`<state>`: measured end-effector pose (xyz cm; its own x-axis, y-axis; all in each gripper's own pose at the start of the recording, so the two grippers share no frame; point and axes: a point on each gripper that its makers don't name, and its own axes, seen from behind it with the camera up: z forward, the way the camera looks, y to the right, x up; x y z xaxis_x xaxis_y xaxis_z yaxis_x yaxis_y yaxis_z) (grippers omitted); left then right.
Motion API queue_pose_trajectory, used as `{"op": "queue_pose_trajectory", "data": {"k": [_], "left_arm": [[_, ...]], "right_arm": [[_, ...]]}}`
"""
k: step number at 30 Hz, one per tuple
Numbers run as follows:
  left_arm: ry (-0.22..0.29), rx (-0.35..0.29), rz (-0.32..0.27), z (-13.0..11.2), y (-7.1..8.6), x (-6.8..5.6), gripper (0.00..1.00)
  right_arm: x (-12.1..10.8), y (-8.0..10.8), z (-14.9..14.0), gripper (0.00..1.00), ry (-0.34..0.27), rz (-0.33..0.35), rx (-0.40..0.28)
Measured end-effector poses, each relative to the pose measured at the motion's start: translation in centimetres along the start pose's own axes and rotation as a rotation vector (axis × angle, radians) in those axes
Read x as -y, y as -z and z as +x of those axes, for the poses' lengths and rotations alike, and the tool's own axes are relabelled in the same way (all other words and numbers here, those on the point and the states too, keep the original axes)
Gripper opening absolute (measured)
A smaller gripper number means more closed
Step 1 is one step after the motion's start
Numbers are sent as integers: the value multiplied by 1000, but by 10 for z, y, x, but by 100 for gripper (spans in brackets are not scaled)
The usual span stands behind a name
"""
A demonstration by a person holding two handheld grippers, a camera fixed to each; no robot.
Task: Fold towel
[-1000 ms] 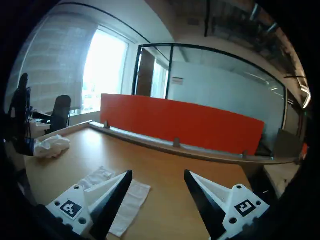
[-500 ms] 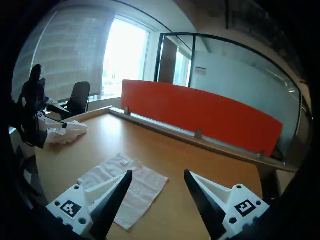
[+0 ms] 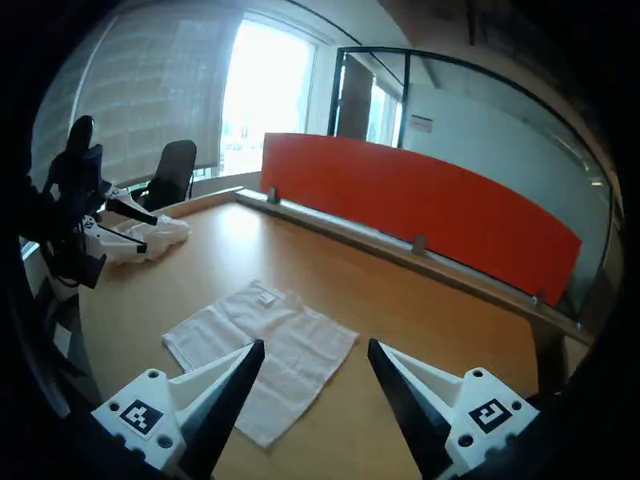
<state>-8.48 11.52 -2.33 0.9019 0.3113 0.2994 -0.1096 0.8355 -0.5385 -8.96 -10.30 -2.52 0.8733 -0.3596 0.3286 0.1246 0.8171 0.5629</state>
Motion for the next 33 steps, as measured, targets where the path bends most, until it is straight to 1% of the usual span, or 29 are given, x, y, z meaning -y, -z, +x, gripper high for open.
{"op": "queue_pose_trajectory", "data": {"k": [8,15,26,33], "left_arm": [[-16,37,-29,-21,-12,-9,96],[0,71,-54,-42,-21,-18,96],[1,143,-94,-80,-35,-35,96],[5,193,-113,-106,-43,-42,96]], "right_arm": [[9,-12,-23,100,2,24,42],[19,-22,-49,100,6,45,81],[34,-37,-89,100,-5,69,148],[45,-45,-112,100,0,88,189]]}}
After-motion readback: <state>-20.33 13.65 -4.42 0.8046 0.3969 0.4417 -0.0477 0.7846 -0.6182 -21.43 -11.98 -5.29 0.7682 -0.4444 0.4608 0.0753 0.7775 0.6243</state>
